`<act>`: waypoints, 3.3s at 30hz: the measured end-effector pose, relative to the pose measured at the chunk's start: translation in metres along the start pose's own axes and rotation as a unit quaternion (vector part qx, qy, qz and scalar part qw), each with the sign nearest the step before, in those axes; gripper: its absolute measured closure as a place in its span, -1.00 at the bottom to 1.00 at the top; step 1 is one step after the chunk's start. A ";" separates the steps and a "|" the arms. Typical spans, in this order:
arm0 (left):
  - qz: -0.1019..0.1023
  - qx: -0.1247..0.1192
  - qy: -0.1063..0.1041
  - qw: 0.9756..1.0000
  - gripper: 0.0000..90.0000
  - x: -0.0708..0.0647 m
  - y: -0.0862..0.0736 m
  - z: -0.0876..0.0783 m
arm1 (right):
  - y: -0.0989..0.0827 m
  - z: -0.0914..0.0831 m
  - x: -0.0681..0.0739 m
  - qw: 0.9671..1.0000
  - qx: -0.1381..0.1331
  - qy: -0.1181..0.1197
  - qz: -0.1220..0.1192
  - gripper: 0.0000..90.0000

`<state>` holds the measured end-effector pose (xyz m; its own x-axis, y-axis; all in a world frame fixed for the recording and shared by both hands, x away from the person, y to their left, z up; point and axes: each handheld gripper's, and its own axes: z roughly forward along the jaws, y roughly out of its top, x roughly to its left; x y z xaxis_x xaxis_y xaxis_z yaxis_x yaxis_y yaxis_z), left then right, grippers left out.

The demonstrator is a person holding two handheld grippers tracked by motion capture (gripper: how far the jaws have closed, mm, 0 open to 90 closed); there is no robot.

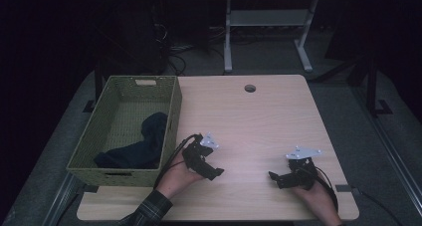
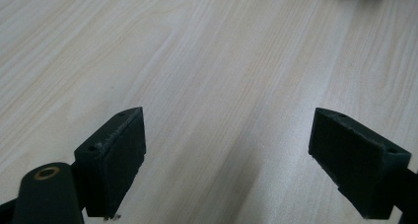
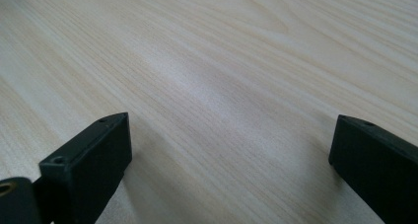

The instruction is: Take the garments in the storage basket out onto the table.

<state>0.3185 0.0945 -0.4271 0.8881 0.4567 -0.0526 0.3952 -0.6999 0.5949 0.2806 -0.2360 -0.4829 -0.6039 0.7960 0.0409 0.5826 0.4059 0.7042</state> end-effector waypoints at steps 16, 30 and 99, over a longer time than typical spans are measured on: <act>-0.005 0.009 -0.001 1.000 -0.69 0.000 0.009 -0.011 | 0.000 0.000 0.000 1.000 -0.001 0.001 -0.001 -0.95; -0.005 0.012 -0.005 1.000 -0.69 0.000 0.016 -0.021 | 0.000 0.000 0.000 1.000 -0.001 0.002 -0.001 -0.95; 0.006 0.014 -0.024 1.000 -0.52 0.024 0.042 -0.090 | 0.000 0.000 0.000 1.000 -0.001 0.002 -0.003 -0.95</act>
<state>0.3356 0.1258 -0.3318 0.9028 0.4215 -0.0849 0.3904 -0.7209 0.5726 0.2808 -0.2359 -0.4829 -0.6098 0.7916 0.0384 0.5776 0.4106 0.7056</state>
